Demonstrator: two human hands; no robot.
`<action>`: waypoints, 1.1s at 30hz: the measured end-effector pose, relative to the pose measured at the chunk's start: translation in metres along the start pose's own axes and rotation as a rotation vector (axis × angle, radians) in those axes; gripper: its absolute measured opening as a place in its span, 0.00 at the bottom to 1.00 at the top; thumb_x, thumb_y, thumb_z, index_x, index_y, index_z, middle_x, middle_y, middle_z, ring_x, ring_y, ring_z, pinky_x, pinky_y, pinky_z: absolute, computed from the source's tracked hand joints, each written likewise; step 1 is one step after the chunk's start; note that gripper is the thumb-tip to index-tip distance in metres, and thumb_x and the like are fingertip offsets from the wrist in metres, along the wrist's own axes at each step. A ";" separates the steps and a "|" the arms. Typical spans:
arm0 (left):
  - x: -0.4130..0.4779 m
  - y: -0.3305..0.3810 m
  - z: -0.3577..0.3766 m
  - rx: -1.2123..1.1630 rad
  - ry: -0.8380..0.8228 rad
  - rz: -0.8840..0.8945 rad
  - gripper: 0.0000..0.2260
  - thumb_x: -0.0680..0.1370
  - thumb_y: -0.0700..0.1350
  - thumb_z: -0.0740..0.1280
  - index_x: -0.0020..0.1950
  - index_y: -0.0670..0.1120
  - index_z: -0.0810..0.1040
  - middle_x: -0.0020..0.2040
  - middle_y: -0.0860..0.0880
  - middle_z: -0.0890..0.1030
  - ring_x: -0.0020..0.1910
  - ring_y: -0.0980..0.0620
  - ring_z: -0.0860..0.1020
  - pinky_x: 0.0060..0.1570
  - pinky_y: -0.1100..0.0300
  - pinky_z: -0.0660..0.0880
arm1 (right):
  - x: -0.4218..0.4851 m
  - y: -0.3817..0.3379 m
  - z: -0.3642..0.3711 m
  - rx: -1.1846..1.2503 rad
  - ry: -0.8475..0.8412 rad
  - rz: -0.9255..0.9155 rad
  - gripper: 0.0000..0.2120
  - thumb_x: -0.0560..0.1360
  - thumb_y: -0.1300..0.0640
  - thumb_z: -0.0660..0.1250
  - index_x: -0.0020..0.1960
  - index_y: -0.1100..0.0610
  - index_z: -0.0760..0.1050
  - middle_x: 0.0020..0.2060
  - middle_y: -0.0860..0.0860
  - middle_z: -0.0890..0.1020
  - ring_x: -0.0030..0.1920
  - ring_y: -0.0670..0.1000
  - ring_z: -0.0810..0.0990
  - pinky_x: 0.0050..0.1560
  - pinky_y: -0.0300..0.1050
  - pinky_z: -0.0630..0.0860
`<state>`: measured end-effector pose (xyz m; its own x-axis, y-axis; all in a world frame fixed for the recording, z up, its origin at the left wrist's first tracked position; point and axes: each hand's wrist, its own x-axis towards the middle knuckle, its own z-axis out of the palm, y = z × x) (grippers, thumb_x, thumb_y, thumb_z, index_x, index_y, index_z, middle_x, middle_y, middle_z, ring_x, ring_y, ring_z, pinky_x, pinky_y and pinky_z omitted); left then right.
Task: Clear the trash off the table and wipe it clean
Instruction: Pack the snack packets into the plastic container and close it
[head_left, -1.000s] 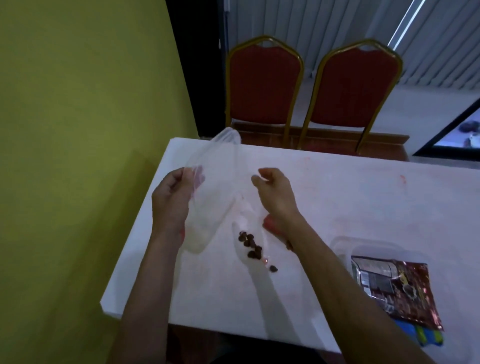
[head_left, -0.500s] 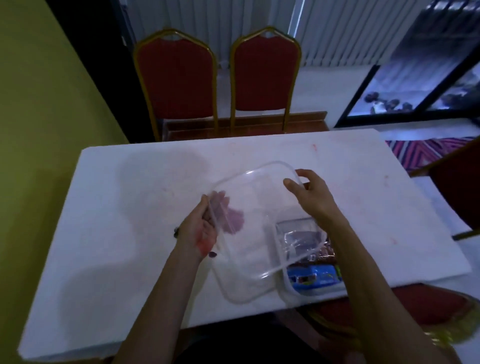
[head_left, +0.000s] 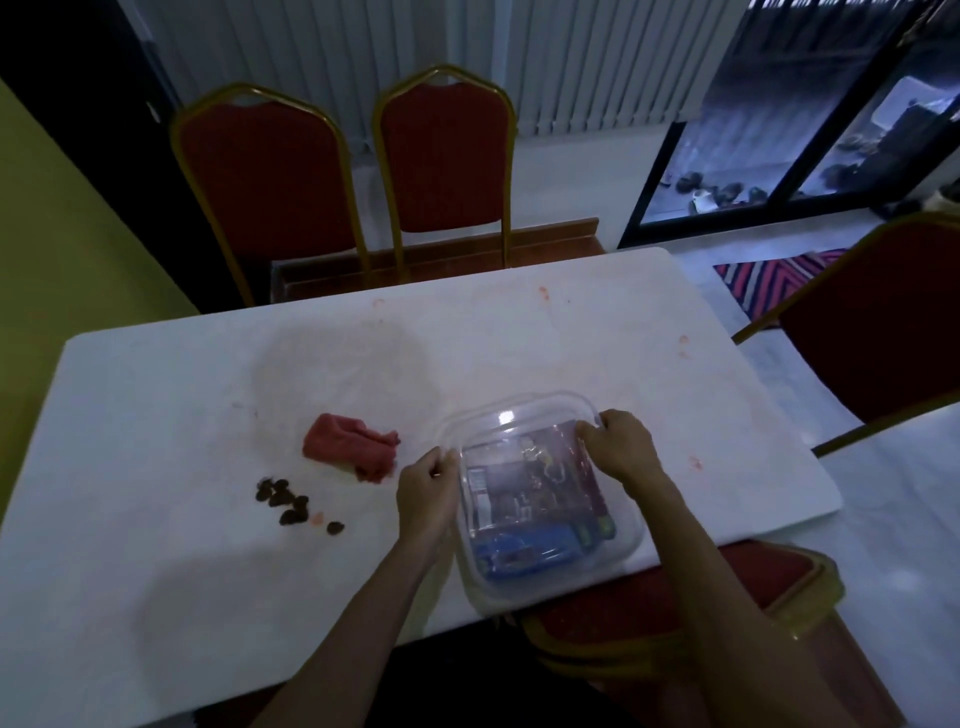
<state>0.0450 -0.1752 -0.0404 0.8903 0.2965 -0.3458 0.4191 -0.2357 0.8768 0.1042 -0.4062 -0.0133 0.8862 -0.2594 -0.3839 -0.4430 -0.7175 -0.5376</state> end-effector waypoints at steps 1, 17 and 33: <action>0.002 0.001 0.004 0.036 0.030 0.012 0.15 0.78 0.50 0.63 0.33 0.49 0.67 0.29 0.50 0.66 0.30 0.54 0.65 0.32 0.58 0.61 | 0.004 0.004 0.001 -0.050 0.010 -0.001 0.18 0.79 0.45 0.63 0.38 0.58 0.74 0.38 0.55 0.80 0.43 0.58 0.80 0.45 0.47 0.73; 0.000 -0.014 0.046 0.402 0.328 0.014 0.16 0.82 0.43 0.53 0.61 0.38 0.77 0.55 0.34 0.77 0.57 0.35 0.75 0.54 0.47 0.72 | -0.003 0.040 0.029 -0.079 0.094 -0.172 0.26 0.83 0.40 0.50 0.70 0.56 0.68 0.56 0.60 0.77 0.56 0.61 0.76 0.56 0.55 0.73; -0.016 -0.015 0.066 0.468 0.486 0.011 0.15 0.84 0.47 0.50 0.53 0.39 0.71 0.51 0.39 0.76 0.50 0.39 0.76 0.42 0.52 0.68 | 0.003 0.041 0.032 -0.236 0.149 -0.137 0.25 0.82 0.37 0.48 0.59 0.56 0.69 0.44 0.53 0.73 0.40 0.53 0.73 0.44 0.47 0.70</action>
<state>0.0367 -0.2373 -0.0698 0.7593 0.6487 -0.0518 0.5410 -0.5850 0.6042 0.0842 -0.4158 -0.0606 0.9534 -0.2292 -0.1962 -0.2895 -0.8783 -0.3805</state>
